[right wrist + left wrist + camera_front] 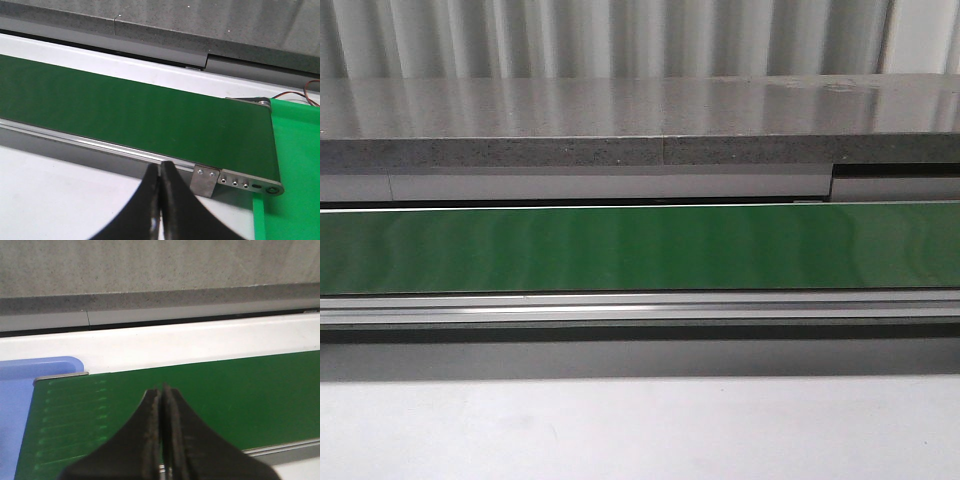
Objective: Move button from right to left
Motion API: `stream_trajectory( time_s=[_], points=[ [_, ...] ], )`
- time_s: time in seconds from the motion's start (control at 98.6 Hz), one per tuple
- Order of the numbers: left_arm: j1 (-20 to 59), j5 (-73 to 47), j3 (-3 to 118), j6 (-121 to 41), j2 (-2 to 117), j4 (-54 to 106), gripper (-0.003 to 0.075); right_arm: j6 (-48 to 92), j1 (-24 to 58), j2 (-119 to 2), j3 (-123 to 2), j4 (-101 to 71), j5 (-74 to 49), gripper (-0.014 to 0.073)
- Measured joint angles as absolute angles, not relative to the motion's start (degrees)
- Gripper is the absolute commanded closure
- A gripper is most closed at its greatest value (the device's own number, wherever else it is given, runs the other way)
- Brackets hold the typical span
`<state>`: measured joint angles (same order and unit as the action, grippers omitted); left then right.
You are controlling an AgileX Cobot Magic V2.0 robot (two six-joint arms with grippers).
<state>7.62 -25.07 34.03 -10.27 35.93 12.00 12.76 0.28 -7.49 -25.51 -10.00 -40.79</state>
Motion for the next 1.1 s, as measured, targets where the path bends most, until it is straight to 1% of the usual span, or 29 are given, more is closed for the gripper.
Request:
stream_trajectory(
  time_s=[0.324, 0.558, 0.629, 0.76, 0.852, 1.105],
  points=[
    [7.6, -26.1, 28.9, -10.3, 26.2, 12.3, 0.074, 12.8, 0.3, -7.5, -25.5, -10.0, -40.8, 0.0659],
    [7.6, -25.7, 28.1, -10.3, 23.7, 11.6, 0.074, 12.8, 0.3, -7.5, -25.5, -10.0, -40.8, 0.0659],
    [7.5, -24.4, 28.0, -9.2, 22.7, 8.4, 0.074, 12.8, 0.3, -7.5, -25.5, -10.0, -40.8, 0.0659],
    [7.3, -21.8, 25.9, 1.0, 19.9, -0.9, 0.074, 12.8, 0.3, -7.5, -25.5, -10.0, -40.8, 0.0659],
    [7.3, -18.9, 22.7, 4.5, 17.8, -5.5, 0.074, 12.8, 0.3, -7.5, -25.5, -10.0, -40.8, 0.0659],
    [6.9, -8.0, 10.7, 0.9, 10.1, -2.6, 0.074, 12.8, 0.3, -7.5, -25.5, -10.0, -40.8, 0.0659]
  ],
)
